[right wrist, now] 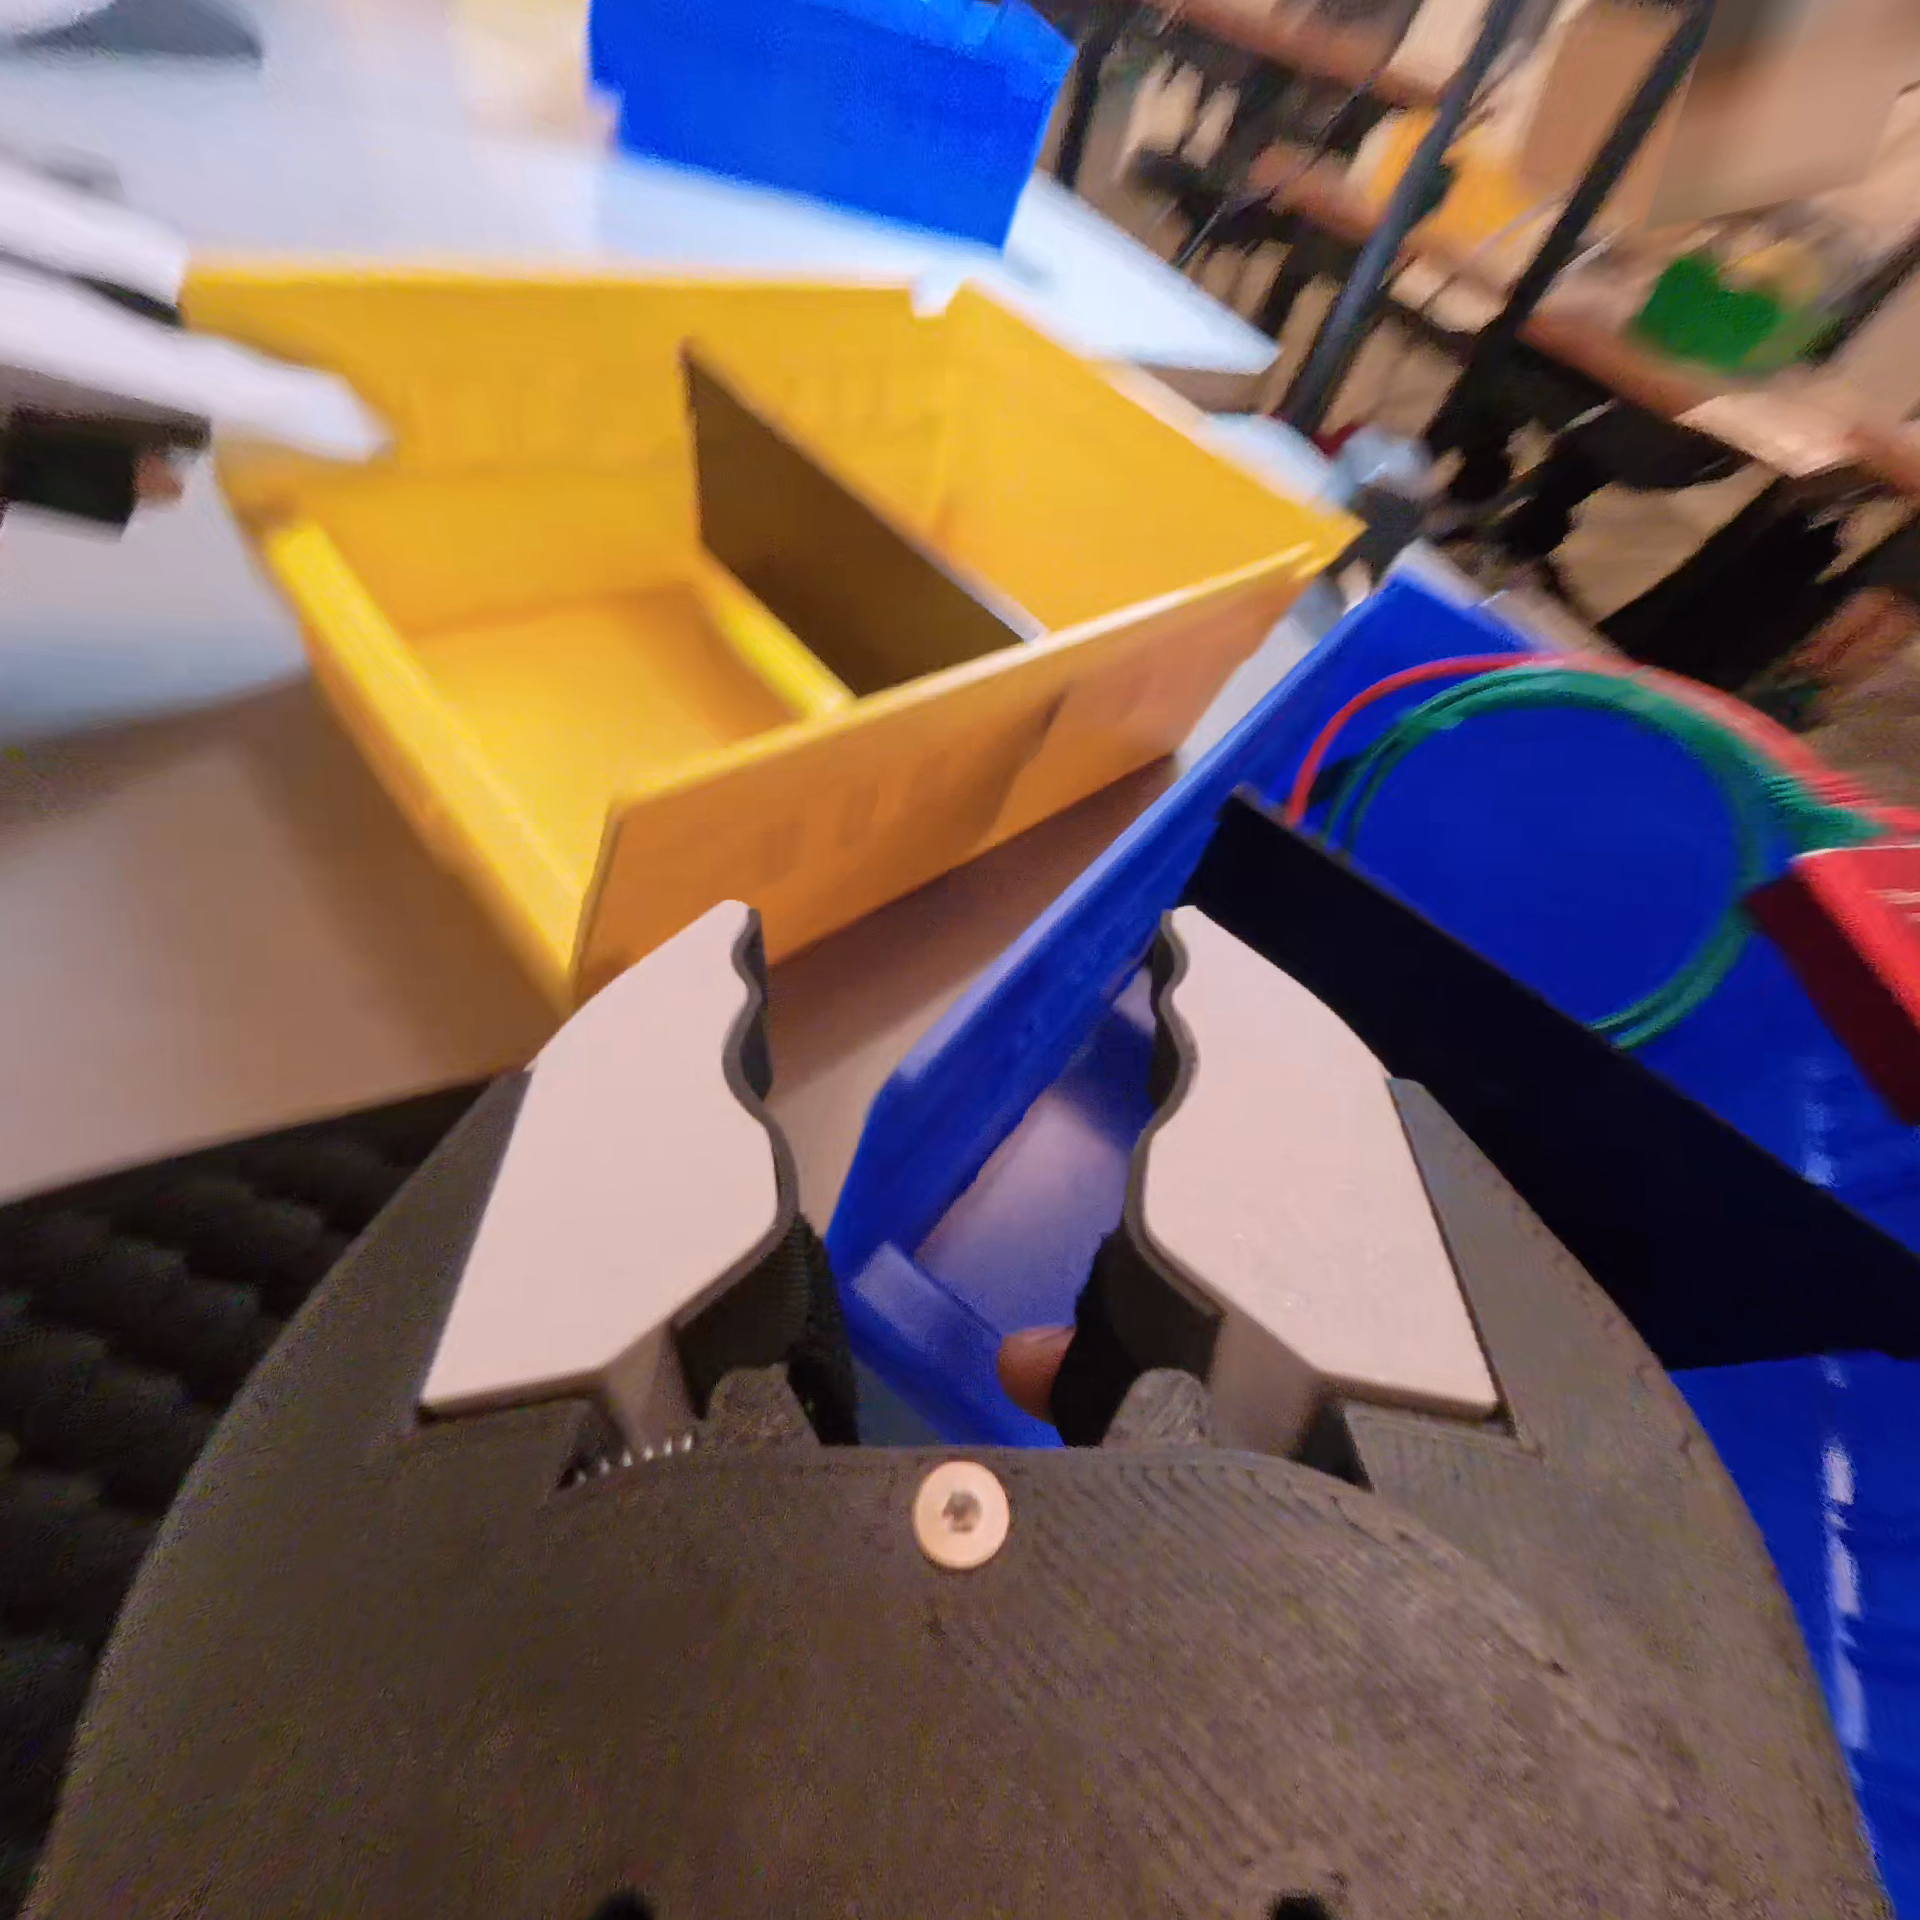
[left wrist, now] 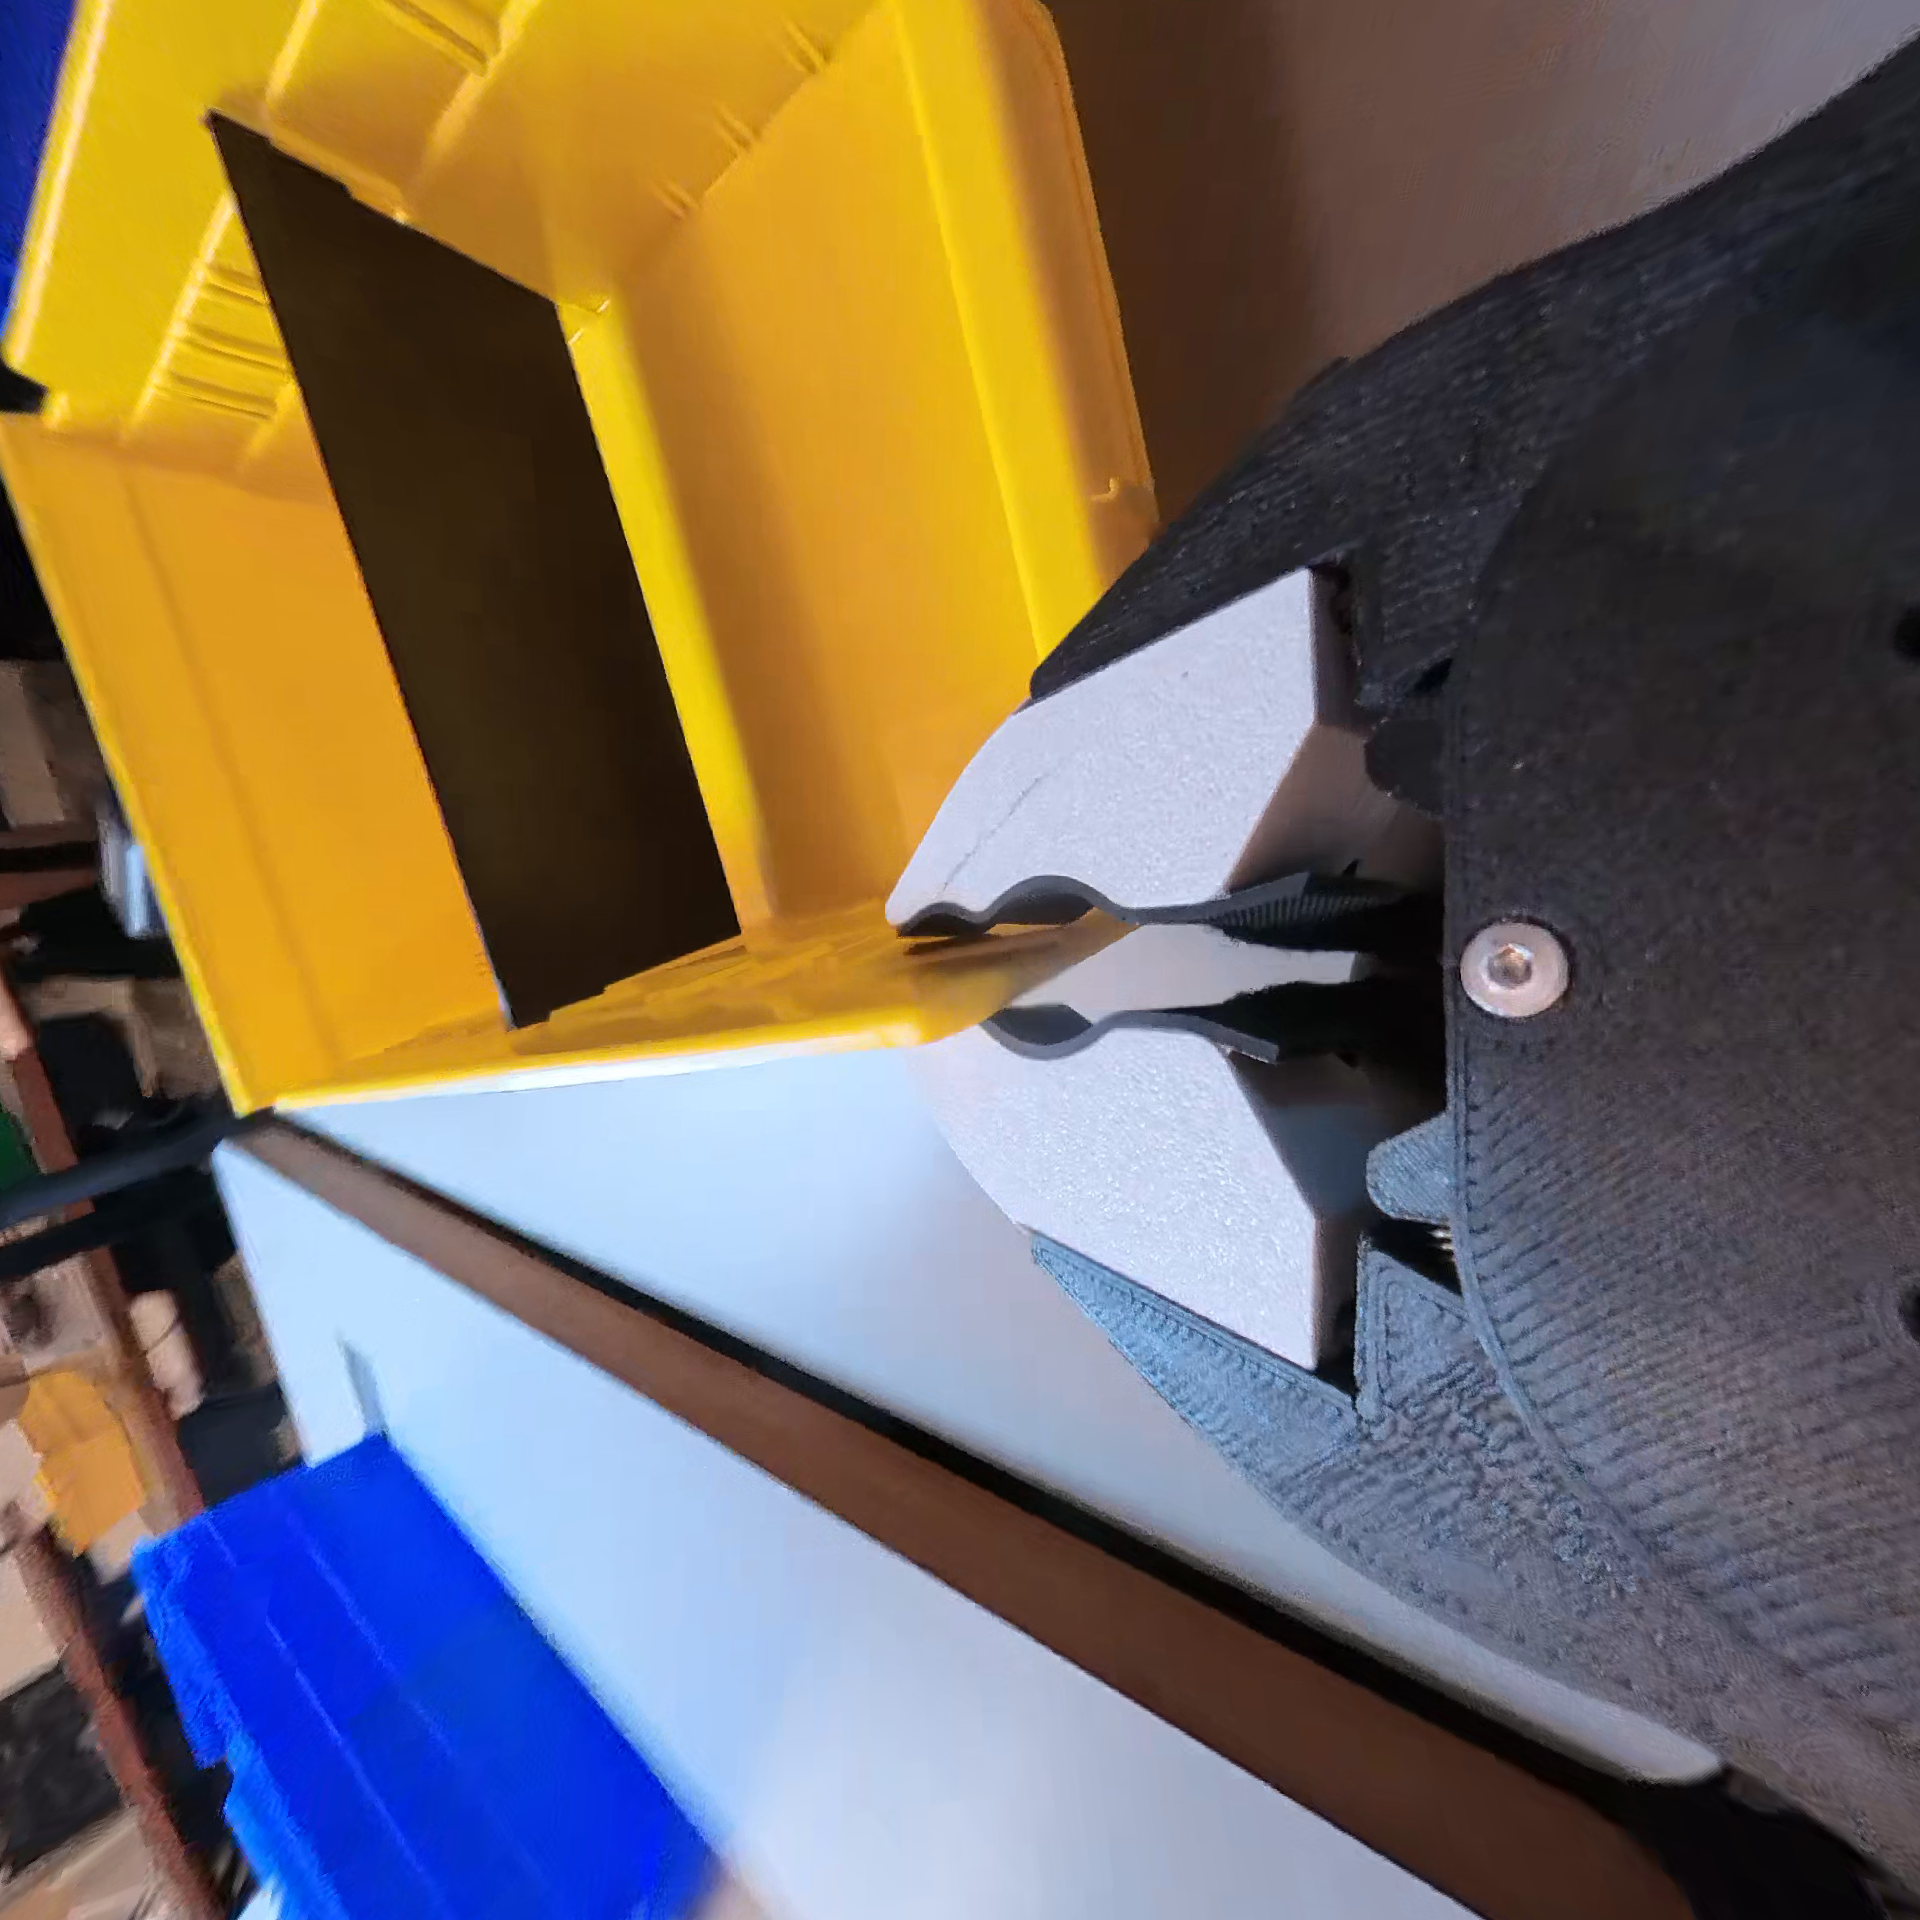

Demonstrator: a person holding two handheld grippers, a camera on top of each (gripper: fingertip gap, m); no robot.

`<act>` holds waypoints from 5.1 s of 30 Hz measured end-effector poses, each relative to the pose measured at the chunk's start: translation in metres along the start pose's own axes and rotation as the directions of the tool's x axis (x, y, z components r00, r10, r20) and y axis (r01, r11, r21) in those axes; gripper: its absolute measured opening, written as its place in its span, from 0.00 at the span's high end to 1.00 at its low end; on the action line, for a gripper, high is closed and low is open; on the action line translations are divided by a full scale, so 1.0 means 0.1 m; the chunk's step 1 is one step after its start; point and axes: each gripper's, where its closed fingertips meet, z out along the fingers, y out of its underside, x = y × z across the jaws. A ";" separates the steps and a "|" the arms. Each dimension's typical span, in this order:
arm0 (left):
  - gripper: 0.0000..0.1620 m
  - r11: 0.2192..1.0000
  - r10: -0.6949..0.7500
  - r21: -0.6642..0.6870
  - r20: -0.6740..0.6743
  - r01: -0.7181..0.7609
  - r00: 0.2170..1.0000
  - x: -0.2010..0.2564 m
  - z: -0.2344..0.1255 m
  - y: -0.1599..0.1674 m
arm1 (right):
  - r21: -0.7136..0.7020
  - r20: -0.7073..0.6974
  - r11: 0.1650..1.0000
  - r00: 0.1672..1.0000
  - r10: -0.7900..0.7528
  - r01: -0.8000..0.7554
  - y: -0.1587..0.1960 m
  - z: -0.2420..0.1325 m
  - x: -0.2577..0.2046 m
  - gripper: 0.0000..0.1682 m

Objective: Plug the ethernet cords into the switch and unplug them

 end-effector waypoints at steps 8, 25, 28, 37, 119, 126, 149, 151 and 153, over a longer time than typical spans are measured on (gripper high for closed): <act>0.64 0.983 -0.026 0.184 0.000 0.026 1.000 -0.15 -0.09 -0.14 | 0.046 0.076 0.996 0.994 0.077 -0.081 -0.26 0.18 -0.68 0.42; 0.94 0.940 -0.086 0.331 0.005 0.080 0.996 0.03 -0.28 -0.51 | -0.117 -0.020 0.993 0.999 0.027 -0.029 -0.03 0.46 -0.48 0.84; 0.95 0.919 -0.057 0.392 0.035 0.039 0.998 0.11 -0.44 -0.83 | -0.041 -0.055 0.998 0.998 0.039 -0.041 -0.21 0.28 -0.35 0.84; 0.96 0.873 0.001 0.488 0.049 -0.025 0.999 0.41 -0.80 -1.52 | 0.065 -0.071 0.994 0.993 0.091 -0.086 -0.47 -0.22 -0.10 0.84; 0.81 0.642 0.604 0.032 -0.637 -0.766 0.479 3.89 0.28 -0.55 | -0.134 -0.662 0.965 0.745 0.082 -0.225 1.29 -3.05 1.71 0.63; 0.81 0.671 0.566 0.029 -0.665 -0.741 0.487 3.70 0.26 -0.49 | -0.181 -0.596 0.969 0.802 0.028 -0.168 1.15 -2.77 1.58 0.66; 0.79 0.711 0.499 -0.022 -0.688 -0.703 0.526 2.25 0.45 -0.19 | -0.239 -0.456 0.967 0.889 -0.032 -0.088 0.85 -2.10 1.22 0.70; 0.79 0.713 0.489 -0.037 -0.689 -0.700 0.535 2.10 0.44 -0.15 | -0.244 -0.450 0.967 0.892 -0.041 -0.078 0.82 -2.07 1.19 0.70; 0.79 0.715 0.486 -0.045 -0.685 -0.697 0.543 1.97 0.43 -0.11 | -0.241 -0.440 0.968 0.897 -0.044 -0.071 0.79 -2.04 1.15 0.71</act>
